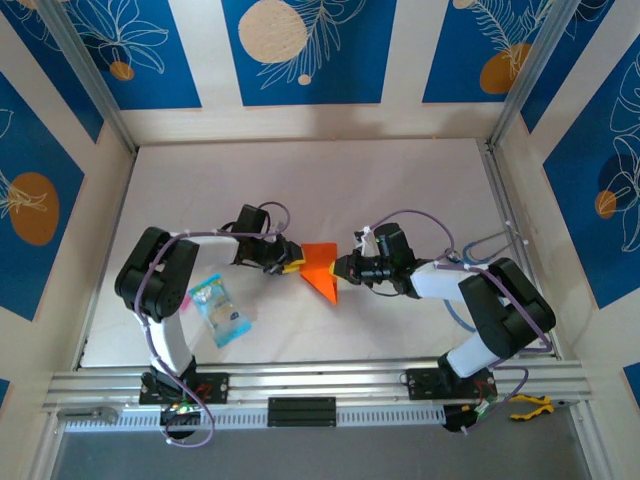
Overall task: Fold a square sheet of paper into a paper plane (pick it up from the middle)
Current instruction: Fourth fold the wing at the center of the table.
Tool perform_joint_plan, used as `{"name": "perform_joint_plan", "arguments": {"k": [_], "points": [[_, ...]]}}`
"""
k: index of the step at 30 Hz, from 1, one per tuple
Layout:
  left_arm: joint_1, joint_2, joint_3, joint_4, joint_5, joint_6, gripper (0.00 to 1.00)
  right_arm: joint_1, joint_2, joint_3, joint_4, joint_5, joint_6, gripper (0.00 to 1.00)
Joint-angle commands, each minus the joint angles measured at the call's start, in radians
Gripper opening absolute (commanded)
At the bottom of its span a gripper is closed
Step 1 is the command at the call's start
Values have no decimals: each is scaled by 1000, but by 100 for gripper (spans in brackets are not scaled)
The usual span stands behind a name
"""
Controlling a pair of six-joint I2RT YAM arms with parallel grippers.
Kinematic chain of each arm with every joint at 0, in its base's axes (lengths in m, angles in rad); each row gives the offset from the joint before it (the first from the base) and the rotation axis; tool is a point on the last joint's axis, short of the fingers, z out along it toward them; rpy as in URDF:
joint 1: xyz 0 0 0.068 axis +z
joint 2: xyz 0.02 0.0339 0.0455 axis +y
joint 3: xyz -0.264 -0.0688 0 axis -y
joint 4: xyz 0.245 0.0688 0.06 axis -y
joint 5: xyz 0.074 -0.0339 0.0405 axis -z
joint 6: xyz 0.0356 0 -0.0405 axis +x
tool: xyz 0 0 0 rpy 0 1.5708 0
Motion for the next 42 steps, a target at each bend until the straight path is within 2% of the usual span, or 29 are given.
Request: {"name": "perform_joint_plan", "arguments": {"k": [1, 22, 27, 33, 37, 39, 42], "points": [[-7, 19, 23, 26, 33, -18, 26, -4, -20, -17, 15, -27, 8, 2], [-6, 6, 16, 39, 15, -19, 3, -8, -22, -27, 0, -16, 2, 2], [-7, -24, -2, 46, -13, -16, 0, -10, -37, -17, -70, 12, -22, 8], [-8, -100, -58, 93, -87, -65, 0, -6, -162, 11, -312, 184, -89, 32], [-10, -157, -121, 143, -151, -137, 0, 31, -268, 39, -453, 332, -135, 39], [-14, -183, -148, 157, -182, -169, 0, 86, -304, 37, -456, 420, -185, 39], [-29, -227, -180, 158, -242, -214, 0, 249, -321, 20, -404, 668, -296, 40]]}}
